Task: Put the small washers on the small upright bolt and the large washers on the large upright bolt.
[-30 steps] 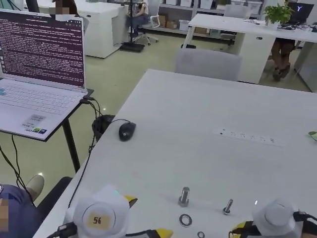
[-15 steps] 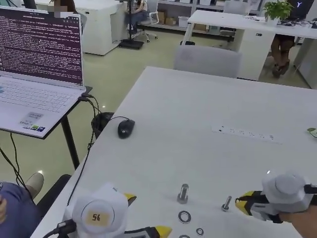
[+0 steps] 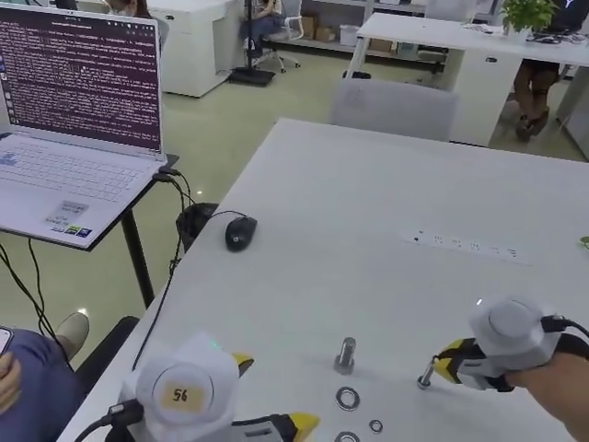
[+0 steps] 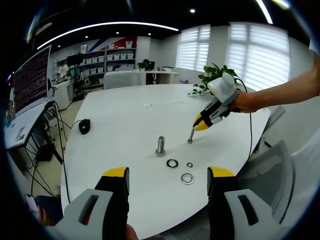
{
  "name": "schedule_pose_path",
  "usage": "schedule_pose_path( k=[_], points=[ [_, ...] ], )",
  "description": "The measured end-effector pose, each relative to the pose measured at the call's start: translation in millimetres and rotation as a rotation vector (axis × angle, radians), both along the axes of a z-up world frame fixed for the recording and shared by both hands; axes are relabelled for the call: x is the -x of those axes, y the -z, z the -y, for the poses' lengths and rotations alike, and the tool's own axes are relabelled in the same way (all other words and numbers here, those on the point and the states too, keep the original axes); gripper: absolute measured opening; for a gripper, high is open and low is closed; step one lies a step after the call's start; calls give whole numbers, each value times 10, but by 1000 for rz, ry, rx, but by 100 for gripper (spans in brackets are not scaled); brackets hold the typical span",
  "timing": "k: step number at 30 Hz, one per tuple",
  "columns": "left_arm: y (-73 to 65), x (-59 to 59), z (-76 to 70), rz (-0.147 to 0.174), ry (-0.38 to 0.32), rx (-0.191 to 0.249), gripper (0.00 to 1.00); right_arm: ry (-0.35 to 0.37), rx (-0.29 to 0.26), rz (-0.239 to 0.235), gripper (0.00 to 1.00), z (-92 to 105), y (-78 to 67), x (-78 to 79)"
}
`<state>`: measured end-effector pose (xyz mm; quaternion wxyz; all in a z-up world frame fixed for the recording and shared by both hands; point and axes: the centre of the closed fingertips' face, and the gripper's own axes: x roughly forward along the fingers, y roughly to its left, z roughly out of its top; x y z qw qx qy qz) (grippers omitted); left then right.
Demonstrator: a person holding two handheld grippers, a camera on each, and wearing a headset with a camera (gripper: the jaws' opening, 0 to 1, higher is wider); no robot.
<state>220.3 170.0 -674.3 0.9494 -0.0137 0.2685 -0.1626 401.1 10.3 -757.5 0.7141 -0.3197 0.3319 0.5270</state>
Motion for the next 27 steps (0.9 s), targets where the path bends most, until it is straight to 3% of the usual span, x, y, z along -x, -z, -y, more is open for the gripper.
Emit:
schedule_pose_path(
  k=[27],
  points=[
    [22, 50, -72, -5, -23, 1, 62, -44, 117, -14, 13, -15, 172, -14]
  ],
)
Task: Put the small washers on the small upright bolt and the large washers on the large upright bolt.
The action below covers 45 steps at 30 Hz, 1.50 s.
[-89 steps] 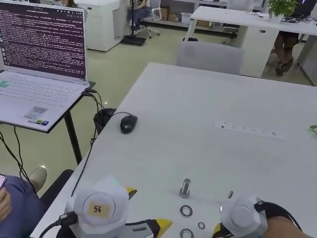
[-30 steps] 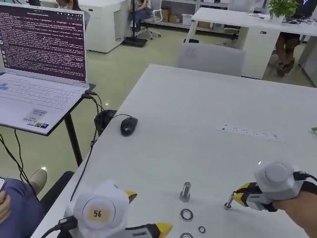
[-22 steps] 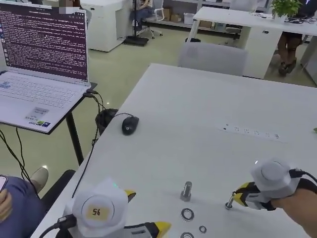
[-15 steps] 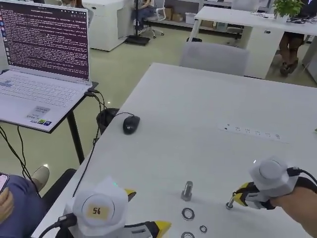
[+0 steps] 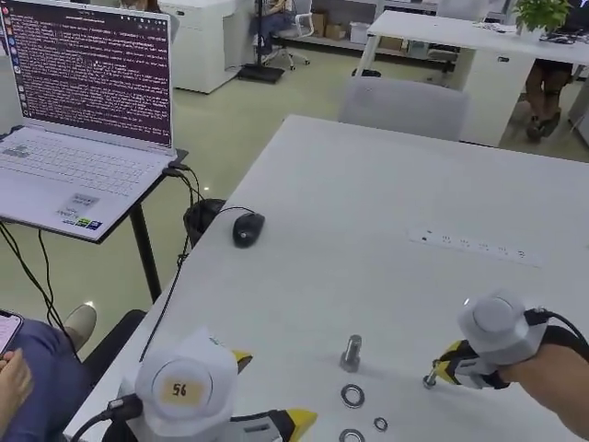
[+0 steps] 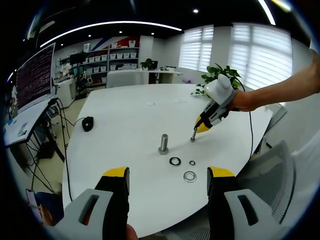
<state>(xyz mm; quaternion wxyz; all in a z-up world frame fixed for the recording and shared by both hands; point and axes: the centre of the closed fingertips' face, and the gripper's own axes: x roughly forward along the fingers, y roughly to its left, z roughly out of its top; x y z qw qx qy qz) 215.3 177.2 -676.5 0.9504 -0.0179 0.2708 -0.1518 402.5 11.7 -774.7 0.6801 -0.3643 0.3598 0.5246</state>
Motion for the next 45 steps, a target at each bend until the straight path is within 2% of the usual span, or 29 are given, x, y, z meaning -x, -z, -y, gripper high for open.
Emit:
schedule_pose_path(
  k=[7, 17, 24, 30, 36, 39, 43, 44, 45],
  points=[
    [1, 12, 2, -3, 2, -2, 62, -8, 27, -14, 13, 10, 98, 14],
    [7, 21, -34, -8, 2, -9, 62, 9, 67, -42, 13, 24, 328, 3],
    [8, 25, -39, -13, -2, -10, 62, 27, 72, -57, 14, 24, 407, 17],
    [11, 16, -22, -15, 1, -11, 62, 48, 56, -61, 17, 64, 387, 2],
    [22, 8, 11, -15, 7, -11, 62, 93, 36, -65, 17, 191, 371, 32],
    [32, 2, 37, -16, 11, -9, 62, 149, 17, -54, 17, 294, 369, 75],
    [30, -26, 81, -12, 14, -4, 62, 170, -13, -56, 17, 385, 391, 186],
    [26, -30, 91, -11, 14, -2, 62, 170, -26, -62, 16, 393, 396, 219],
    [25, -35, 104, -9, 15, 1, 62, 180, -63, -73, 16, 369, 389, 265]
  ],
)
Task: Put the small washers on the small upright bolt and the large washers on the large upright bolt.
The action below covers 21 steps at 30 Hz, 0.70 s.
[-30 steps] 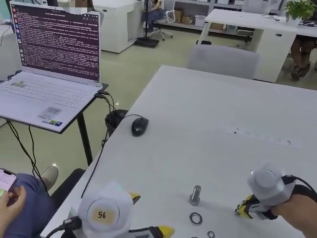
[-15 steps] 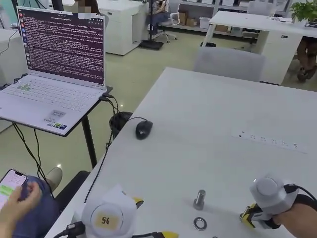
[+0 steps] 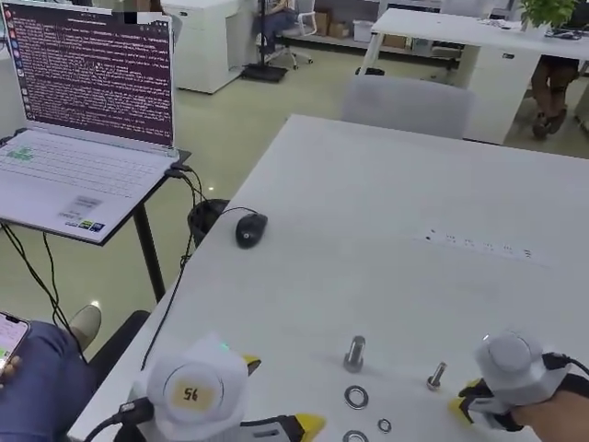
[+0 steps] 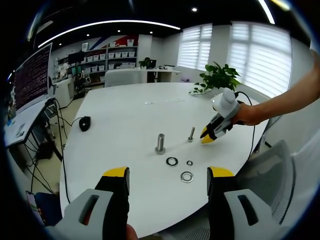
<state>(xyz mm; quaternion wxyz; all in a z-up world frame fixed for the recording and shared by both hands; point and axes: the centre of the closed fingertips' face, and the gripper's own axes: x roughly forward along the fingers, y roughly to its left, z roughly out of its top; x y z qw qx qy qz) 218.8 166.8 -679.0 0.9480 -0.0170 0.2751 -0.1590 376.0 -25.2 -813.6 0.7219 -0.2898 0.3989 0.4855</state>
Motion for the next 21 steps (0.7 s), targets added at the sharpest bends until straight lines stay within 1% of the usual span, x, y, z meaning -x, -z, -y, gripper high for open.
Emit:
schedule_pose_path(
  k=[2, 4, 8, 11, 14, 15, 18, 20, 21],
  points=[
    [9, 2, 27, -1, 6, 1, 62, 29, -61, -22, 16, -54, -10, 74],
    [22, 7, 41, -5, 13, -4, 62, 27, -56, -25, 16, -45, 26, 116],
    [9, 4, 32, -1, 12, -3, 62, 22, -58, -42, 16, -96, 67, 227],
    [-5, 6, 7, 1, 6, -5, 62, 9, -71, -46, 16, -173, 60, 282],
    [-6, 16, -16, -1, 0, -6, 62, -16, -109, -48, 16, -330, 12, 348],
    [-3, 19, -19, -2, 0, -8, 62, -43, -125, -56, 16, -404, 18, 382],
    [-7, 16, -14, 0, 0, -5, 62, -115, -132, -59, 17, -547, -3, 484],
    [-16, 18, -8, 1, 1, -6, 62, -175, -119, -69, 17, -624, 5, 564],
    [-19, 18, -5, 2, 0, -4, 62, -213, -104, -61, 17, -661, 13, 589]
  ],
)
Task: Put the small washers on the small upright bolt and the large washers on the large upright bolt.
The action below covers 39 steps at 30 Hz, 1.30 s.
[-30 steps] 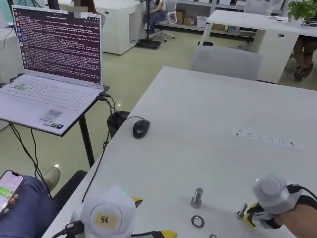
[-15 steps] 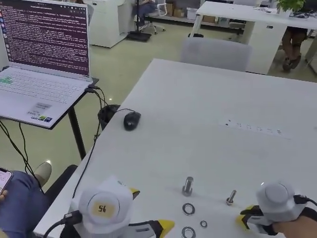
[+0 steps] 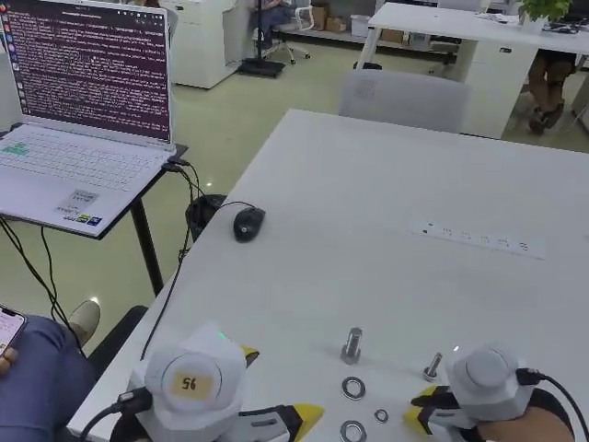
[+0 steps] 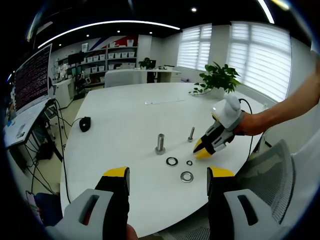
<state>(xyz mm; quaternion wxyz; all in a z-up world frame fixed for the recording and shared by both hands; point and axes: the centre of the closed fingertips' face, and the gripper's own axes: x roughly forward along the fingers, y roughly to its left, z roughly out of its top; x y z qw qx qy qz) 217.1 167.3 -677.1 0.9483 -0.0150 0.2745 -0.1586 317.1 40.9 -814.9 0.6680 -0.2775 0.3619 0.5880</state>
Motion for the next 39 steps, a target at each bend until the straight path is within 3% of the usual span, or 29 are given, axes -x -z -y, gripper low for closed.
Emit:
schedule_pose_path(
  k=[8, 21, 31, 39],
  points=[
    [13, 33, -6, -4, -1, -2, 62, -214, 89, 42, 18, -131, 53, 155],
    [-9, 34, -28, -4, -4, -9, 62, -380, 158, 66, 16, -208, 109, 151],
    [-20, -3, 21, -4, 12, -12, 62, -467, 203, 85, 16, -201, 111, 178],
    [-45, -39, 50, 2, 24, -13, 62, -414, 182, 82, 14, -193, 112, 167]
  ],
)
